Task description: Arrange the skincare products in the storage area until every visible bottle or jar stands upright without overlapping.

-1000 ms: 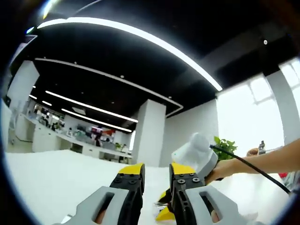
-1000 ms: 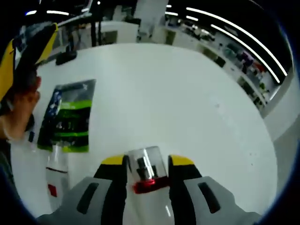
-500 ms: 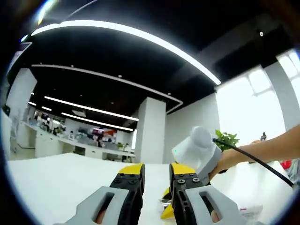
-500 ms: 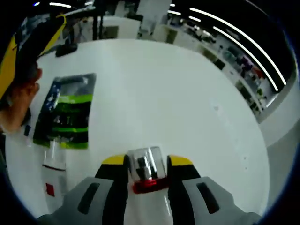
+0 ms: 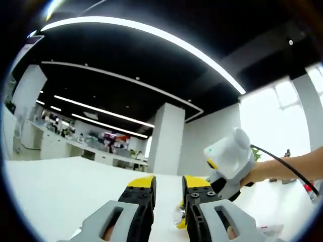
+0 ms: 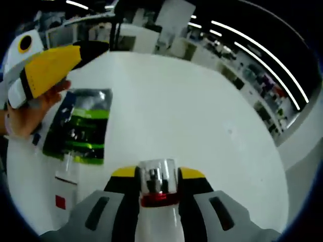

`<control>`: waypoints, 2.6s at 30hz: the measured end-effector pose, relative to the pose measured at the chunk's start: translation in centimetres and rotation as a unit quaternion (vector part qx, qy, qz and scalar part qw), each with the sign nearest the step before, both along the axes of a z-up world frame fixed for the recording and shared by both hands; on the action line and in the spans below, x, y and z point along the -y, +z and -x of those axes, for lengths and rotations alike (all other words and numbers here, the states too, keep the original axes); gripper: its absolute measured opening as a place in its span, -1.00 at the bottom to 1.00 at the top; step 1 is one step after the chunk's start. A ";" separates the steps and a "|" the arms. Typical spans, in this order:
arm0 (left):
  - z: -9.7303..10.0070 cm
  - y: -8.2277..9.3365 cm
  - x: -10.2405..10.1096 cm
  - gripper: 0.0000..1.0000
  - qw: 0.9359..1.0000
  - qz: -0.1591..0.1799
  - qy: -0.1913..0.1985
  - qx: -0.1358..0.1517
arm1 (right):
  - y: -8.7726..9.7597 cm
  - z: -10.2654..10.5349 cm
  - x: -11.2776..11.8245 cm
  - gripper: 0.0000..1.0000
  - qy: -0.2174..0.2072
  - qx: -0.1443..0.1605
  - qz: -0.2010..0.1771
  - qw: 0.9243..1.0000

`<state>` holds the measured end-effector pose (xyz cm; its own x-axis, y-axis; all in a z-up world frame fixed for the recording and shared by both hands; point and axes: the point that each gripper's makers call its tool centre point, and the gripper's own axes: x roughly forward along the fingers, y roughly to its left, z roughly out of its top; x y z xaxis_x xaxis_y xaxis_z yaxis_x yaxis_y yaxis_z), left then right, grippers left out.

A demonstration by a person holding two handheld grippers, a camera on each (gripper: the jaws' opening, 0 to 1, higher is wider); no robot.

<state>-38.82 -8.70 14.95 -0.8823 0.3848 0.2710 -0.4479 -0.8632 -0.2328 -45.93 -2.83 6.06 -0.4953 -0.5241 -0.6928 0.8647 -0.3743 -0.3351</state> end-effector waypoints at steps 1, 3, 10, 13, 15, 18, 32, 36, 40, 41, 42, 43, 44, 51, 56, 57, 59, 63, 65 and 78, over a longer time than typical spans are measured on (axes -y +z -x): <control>0.0 0.0 0.0 -0.58 1.000 -0.003 -0.001 0.000 | 0.8 0.1 0.1 -0.47 -0.004 -0.002 0.014 1.000; 0.0 0.0 0.1 -0.58 1.000 -0.006 -0.002 0.001 | 1.8 0.3 0.2 -0.47 -0.011 -0.008 0.036 0.999; 0.0 0.0 0.5 -0.58 1.000 -0.018 -0.001 0.004 | 6.8 1.0 0.2 -0.48 -0.037 -0.027 0.132 0.990; 0.0 0.0 0.6 -0.58 1.000 -0.023 -0.001 0.005 | 8.2 0.9 -0.2 -0.49 -0.046 -0.024 0.160 0.986; 0.0 0.0 0.6 -0.58 1.000 -0.025 -0.001 0.005 | 8.8 0.6 -0.4 -0.49 -0.048 -0.023 0.174 0.983; -0.1 0.1 0.6 -0.58 1.000 -0.026 -0.001 0.005 | 9.4 -0.1 -0.8 -0.49 -0.046 -0.019 0.196 0.979; 0.1 0.0 0.1 -0.58 1.000 -0.010 -0.003 0.002 | 10.7 -1.3 -4.5 -0.49 -0.065 -0.019 0.246 0.967; 0.1 -0.1 -0.1 -0.58 1.000 -0.003 -0.004 0.003 | 10.6 -1.7 -5.6 -0.49 -0.074 -0.014 0.253 0.964; 0.2 -0.1 -0.3 -0.58 1.000 0.002 -0.007 0.001 | 10.4 -2.6 -6.7 -0.48 -0.082 -0.009 0.262 0.961; 0.3 -0.1 -0.4 -0.59 1.000 0.003 -0.007 0.001 | 10.4 -2.8 -6.9 -0.48 -0.079 -0.009 0.263 0.962; 0.3 -0.1 -0.4 -0.59 1.000 0.004 -0.008 0.000 | 10.5 -2.7 -7.1 -0.48 -0.077 -0.011 0.262 0.962; 0.2 -0.1 -0.4 -0.59 1.000 0.004 -0.008 -0.001 | 10.5 -2.8 -7.3 -0.48 -0.077 -0.012 0.261 0.962; 0.2 0.0 -0.4 -0.59 1.000 0.004 -0.008 -0.001 | 10.4 -2.9 -7.4 -0.48 -0.076 -0.013 0.261 0.962; 0.5 0.0 0.1 -0.59 1.000 -0.002 -0.004 0.001 | 10.4 -2.7 -8.2 -0.46 -0.080 -0.029 0.263 0.961; 0.8 0.0 0.5 -0.59 1.000 -0.008 -0.001 0.002 | 9.3 -2.8 -8.5 -0.42 -0.071 -0.050 0.217 0.972; 0.8 0.0 0.5 -0.59 1.000 -0.010 -0.001 0.003 | 8.6 -2.9 -8.8 -0.40 -0.071 -0.054 0.196 0.977; 0.9 0.0 0.6 -0.59 1.000 -0.012 0.000 0.004 | 8.0 -3.3 -8.6 -0.37 -0.074 -0.054 0.195 0.976; 0.8 0.0 0.5 -0.59 1.000 -0.010 0.001 0.004 | 5.1 -3.7 -9.0 -0.34 -0.092 -0.034 0.176 0.979; 0.9 0.0 0.4 -0.59 1.000 -0.007 0.000 0.004 | 4.3 -3.8 -9.0 -0.31 -0.094 -0.026 0.180 0.979; 1.2 -0.4 -0.1 -0.59 1.000 0.012 -0.001 0.006 | -0.4 -3.8 -10.1 -0.48 -0.162 -0.002 0.225 0.961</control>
<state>-40.06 -8.61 14.58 -0.8852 0.3919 0.2507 -0.4461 -0.8679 -0.2184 -42.08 7.32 5.64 -0.6854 -0.5874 -0.4304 0.6770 -0.7317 -0.0793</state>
